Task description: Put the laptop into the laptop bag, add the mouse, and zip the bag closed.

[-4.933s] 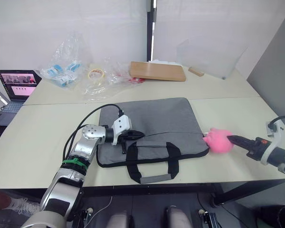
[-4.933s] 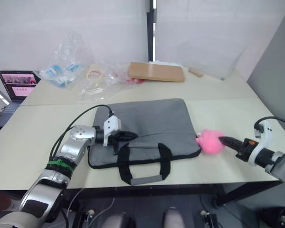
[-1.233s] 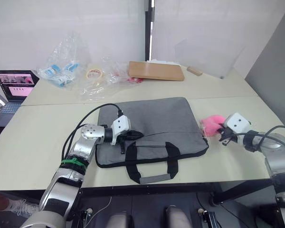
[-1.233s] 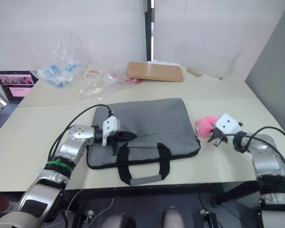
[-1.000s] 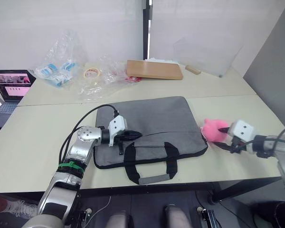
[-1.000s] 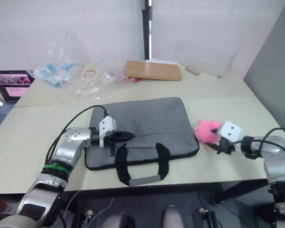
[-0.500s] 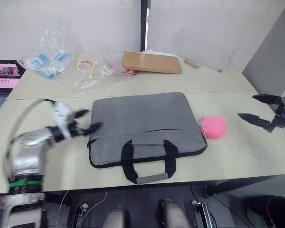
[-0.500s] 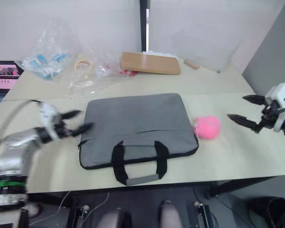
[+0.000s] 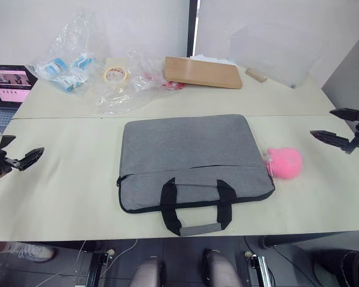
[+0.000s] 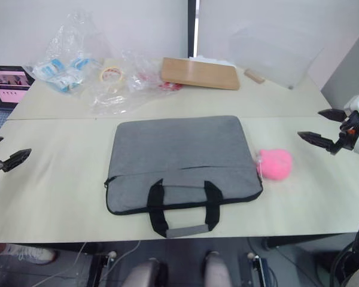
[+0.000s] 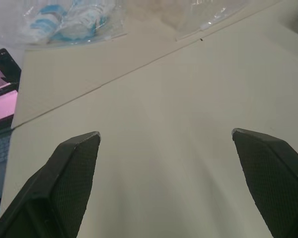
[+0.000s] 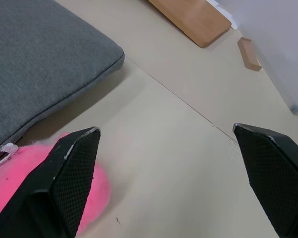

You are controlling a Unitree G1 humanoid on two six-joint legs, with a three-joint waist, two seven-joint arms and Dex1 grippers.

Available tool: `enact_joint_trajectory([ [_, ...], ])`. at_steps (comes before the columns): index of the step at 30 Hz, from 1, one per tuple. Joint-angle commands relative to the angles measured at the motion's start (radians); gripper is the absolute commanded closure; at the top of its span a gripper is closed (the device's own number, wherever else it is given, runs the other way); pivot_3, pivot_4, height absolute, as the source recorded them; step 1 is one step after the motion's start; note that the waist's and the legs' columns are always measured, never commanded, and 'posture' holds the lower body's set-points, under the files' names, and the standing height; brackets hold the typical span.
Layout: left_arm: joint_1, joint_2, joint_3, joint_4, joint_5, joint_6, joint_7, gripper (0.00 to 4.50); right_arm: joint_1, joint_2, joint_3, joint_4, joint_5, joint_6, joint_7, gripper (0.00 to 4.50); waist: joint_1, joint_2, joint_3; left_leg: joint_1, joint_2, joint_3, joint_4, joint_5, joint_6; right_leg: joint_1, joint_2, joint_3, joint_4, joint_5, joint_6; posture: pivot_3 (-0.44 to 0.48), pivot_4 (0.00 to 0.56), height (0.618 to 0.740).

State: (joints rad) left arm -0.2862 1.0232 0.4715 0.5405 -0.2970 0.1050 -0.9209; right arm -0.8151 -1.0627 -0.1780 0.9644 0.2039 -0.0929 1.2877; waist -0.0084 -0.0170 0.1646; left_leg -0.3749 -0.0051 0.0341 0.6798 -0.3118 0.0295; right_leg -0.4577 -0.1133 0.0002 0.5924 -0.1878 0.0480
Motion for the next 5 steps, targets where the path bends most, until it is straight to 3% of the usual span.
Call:
enact_joint_trajectory([
  [1, -0.023, 0.018, -0.012, 0.021, 0.014, -0.020, 0.001, 0.03, -0.030, -0.014, -0.016, 0.049, -0.008, -0.041, 0.007, 0.00, -0.005, 0.000, 0.000, 0.000, 0.000, 0.001, 0.000, 0.000, 0.000, 0.000, 0.000, -0.001, 0.000, 0.000, 0.000, 0.000, 0.150, 0.740],
  [5, -0.031, 0.021, -0.031, 0.043, 0.027, -0.048, -0.003, 0.03, -0.037, -0.014, -0.019, 0.087, -0.014, -0.067, 0.006, 0.00, -0.009, 0.000, 0.000, 0.000, 0.000, 0.002, 0.000, 0.000, 0.000, 0.000, 0.001, -0.001, 0.001, 0.000, 0.000, 0.000, 0.150, 0.740],
])
